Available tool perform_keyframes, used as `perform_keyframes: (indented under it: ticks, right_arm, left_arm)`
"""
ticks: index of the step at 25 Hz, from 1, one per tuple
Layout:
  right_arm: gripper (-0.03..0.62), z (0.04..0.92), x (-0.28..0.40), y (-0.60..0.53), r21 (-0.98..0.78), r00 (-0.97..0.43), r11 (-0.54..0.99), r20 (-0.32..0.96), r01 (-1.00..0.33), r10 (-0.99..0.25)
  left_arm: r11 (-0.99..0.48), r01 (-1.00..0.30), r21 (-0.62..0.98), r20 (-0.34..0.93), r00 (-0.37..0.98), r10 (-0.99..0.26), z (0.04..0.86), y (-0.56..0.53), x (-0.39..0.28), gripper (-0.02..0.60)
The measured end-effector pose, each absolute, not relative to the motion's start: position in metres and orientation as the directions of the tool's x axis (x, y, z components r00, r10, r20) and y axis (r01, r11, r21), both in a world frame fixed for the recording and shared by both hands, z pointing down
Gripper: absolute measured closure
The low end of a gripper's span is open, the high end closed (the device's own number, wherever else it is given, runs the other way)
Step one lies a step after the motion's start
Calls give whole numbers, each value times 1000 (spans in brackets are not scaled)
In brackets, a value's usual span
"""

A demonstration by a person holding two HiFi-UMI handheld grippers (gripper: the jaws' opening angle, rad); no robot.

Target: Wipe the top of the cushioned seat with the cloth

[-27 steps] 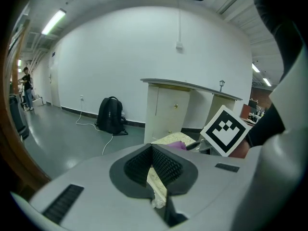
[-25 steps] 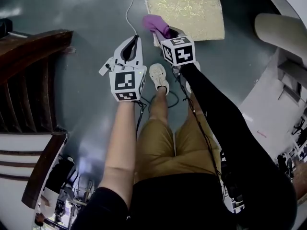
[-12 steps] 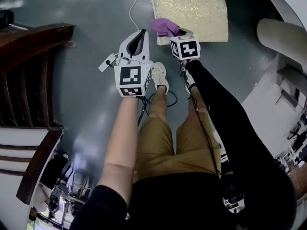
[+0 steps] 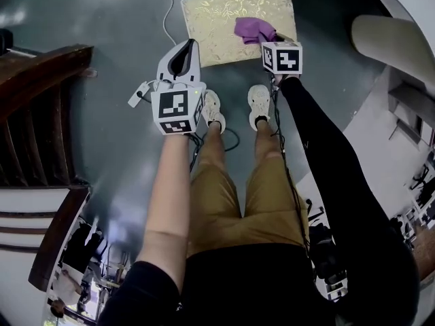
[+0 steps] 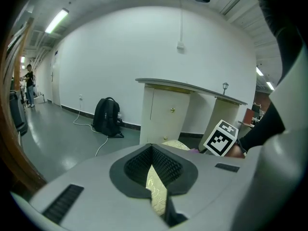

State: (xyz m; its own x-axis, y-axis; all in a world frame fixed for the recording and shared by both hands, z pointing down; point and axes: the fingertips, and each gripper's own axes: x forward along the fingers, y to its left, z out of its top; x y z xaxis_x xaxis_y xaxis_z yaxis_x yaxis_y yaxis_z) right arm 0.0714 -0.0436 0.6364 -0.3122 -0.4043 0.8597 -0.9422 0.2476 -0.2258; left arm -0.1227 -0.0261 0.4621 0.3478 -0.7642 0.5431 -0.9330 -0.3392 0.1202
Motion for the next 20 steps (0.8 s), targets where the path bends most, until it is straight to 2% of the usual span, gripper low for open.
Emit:
perform_keyframes:
  ticks: [7, 12, 20]
  right_arm:
    - [507, 642, 178, -58, -155, -229, 205, 881, -966, -414]
    - [508, 644, 242, -65, -49, -104, 138, 899, -989, -425]
    - [507, 648, 280, -59, -7, -80, 172, 904, -985, -419]
  left_arm:
    - [-342, -933, 108, 565, 341, -752, 464, -36, -80, 574]
    - [-329, -939, 102, 577, 326, -749, 465, -36, -55, 574]
    - [-301, -946, 115, 583, 310, -751, 466, -34, -34, 574]
